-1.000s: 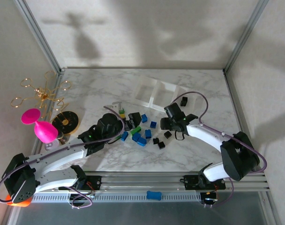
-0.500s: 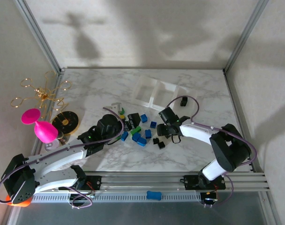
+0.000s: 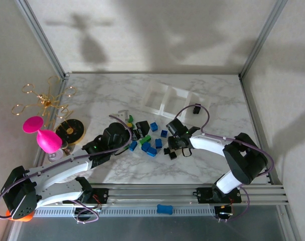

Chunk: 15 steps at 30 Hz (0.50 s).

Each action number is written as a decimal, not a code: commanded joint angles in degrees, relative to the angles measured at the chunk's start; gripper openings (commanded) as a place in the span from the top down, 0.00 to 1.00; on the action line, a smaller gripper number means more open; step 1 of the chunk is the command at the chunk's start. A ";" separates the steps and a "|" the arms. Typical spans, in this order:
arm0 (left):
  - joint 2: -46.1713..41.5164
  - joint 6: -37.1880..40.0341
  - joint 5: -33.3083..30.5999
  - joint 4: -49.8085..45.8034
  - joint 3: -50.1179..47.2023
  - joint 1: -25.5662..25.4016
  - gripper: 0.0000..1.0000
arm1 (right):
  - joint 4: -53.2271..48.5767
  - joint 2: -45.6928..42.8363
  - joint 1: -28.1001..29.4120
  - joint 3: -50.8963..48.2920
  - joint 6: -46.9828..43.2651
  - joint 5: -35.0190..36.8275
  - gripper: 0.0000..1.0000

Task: Sort the legos into containers by color
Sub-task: Pick up the lego from the center of the table.

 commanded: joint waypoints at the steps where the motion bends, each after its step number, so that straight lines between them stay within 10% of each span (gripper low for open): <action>1: -1.33 -0.53 -1.23 -1.50 -0.12 -0.43 0.00 | -2.00 1.05 0.51 -0.08 0.59 2.58 0.57; 15: -0.66 0.13 -1.01 -1.06 1.00 -0.43 0.00 | -2.99 -1.72 0.14 1.34 0.79 2.81 0.63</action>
